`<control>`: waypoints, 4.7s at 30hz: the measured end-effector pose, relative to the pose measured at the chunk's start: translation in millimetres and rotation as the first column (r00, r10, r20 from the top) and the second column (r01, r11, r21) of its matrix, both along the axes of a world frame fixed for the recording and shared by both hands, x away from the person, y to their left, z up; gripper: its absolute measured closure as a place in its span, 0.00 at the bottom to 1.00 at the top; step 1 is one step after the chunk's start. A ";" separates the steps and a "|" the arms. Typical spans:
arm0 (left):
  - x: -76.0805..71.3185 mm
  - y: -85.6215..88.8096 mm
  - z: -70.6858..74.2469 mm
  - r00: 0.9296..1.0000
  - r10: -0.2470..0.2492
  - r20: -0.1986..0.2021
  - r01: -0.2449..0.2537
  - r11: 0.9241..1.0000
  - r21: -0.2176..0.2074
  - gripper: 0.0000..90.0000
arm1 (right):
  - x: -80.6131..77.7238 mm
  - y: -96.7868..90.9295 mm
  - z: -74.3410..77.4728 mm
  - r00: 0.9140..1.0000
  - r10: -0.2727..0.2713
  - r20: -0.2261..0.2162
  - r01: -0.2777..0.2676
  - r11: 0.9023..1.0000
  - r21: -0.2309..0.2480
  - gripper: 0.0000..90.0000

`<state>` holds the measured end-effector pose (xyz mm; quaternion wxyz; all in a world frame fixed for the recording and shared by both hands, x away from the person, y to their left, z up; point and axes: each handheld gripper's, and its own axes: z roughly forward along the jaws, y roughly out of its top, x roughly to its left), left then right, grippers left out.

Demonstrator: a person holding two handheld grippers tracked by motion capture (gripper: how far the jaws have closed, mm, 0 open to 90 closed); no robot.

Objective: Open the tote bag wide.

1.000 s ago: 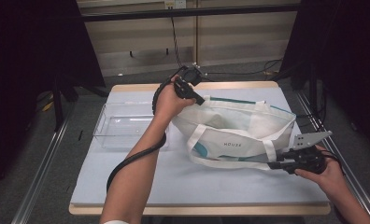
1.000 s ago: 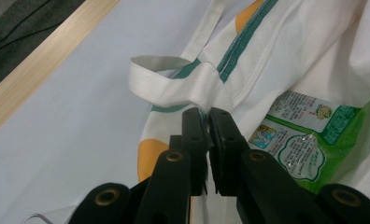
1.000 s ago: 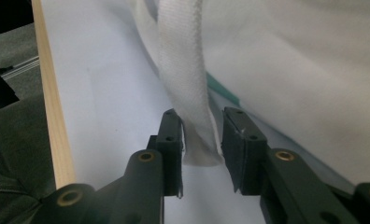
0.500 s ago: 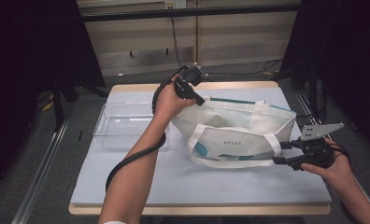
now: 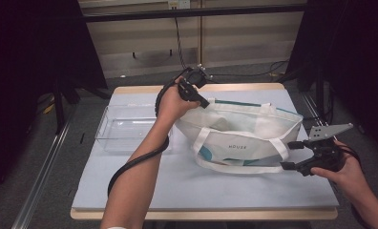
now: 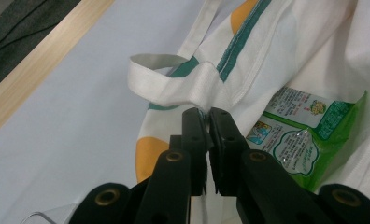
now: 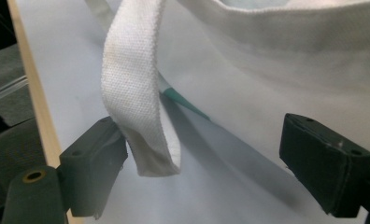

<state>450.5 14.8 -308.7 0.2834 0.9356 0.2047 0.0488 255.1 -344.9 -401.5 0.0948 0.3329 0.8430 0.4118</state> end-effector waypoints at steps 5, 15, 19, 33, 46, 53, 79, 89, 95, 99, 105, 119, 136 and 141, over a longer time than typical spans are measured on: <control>-0.1 -0.4 -0.3 1.000 0.003 -0.002 -0.003 1.000 0.000 0.95 | -2.2 0.8 3.4 1.000 0.000 0.005 0.000 1.000 0.013 0.15; -1.8 -0.7 0.2 1.000 0.012 -0.003 -0.012 1.000 -0.004 0.95 | -0.1 6.7 12.5 1.000 -0.005 0.011 0.004 0.999 0.051 0.08; -1.6 -0.4 1.0 1.000 0.002 -0.002 -0.002 1.000 0.000 0.95 | 1.0 12.3 14.1 1.000 -0.002 0.018 0.001 0.999 0.051 0.08; -1.7 -0.4 1.7 1.000 -0.011 0.000 0.011 1.000 0.009 0.95 | 0.9 5.9 26.2 0.999 -0.017 0.035 0.015 0.999 0.052 0.09; -1.9 -0.3 2.3 1.000 -0.014 -0.010 0.014 1.000 0.013 0.95 | 3.3 10.8 41.6 0.998 0.001 0.057 -0.003 0.999 0.041 0.11; -1.8 -0.6 2.8 1.000 -0.016 -0.007 0.017 1.000 0.012 0.95 | 4.2 10.3 46.2 0.998 0.004 0.070 -0.006 1.000 0.026 0.12; -1.8 -0.6 2.0 1.000 -0.021 -0.022 0.021 1.000 0.007 0.95 | 16.9 41.7 39.4 0.988 0.125 0.088 -0.116 0.988 -0.098 0.46; 0.0 -7.7 -0.8 0.999 -0.045 -0.025 0.045 0.999 0.001 0.75 | 18.7 41.4 29.8 0.985 0.157 0.065 -0.147 0.980 -0.130 0.82; 1.8 -17.9 -4.7 0.998 -0.049 -0.026 0.050 0.999 0.008 0.55 | 17.0 40.2 28.3 0.982 0.178 0.066 -0.169 0.977 -0.130 0.85; 4.2 -20.4 -6.6 0.998 -0.061 -0.027 0.062 0.998 0.018 0.45 | 17.2 39.4 28.4 0.981 0.185 0.064 -0.175 0.976 -0.130 0.86; 5.1 -20.9 -9.7 0.998 -0.061 -0.033 0.061 0.998 0.000 0.39 | 17.5 39.4 28.4 0.979 0.191 0.064 -0.182 0.976 -0.122 0.87; 2.0 -27.9 -24.1 0.986 -0.141 -0.091 0.148 0.987 0.068 0.90 | 17.8 40.7 25.1 0.978 0.197 0.063 -0.190 0.976 -0.103 0.87; 15.1 -25.7 -22.2 0.999 -0.015 -0.036 0.015 1.000 0.010 0.91 | 3.3 39.7 12.8 0.963 0.267 0.028 -0.264 0.960 -0.095 0.88; 17.3 -26.7 -22.7 1.000 -0.002 -0.027 0.002 1.000 0.011 0.91 | 0.5 38.5 6.6 0.962 0.272 0.024 -0.269 0.959 -0.091 0.88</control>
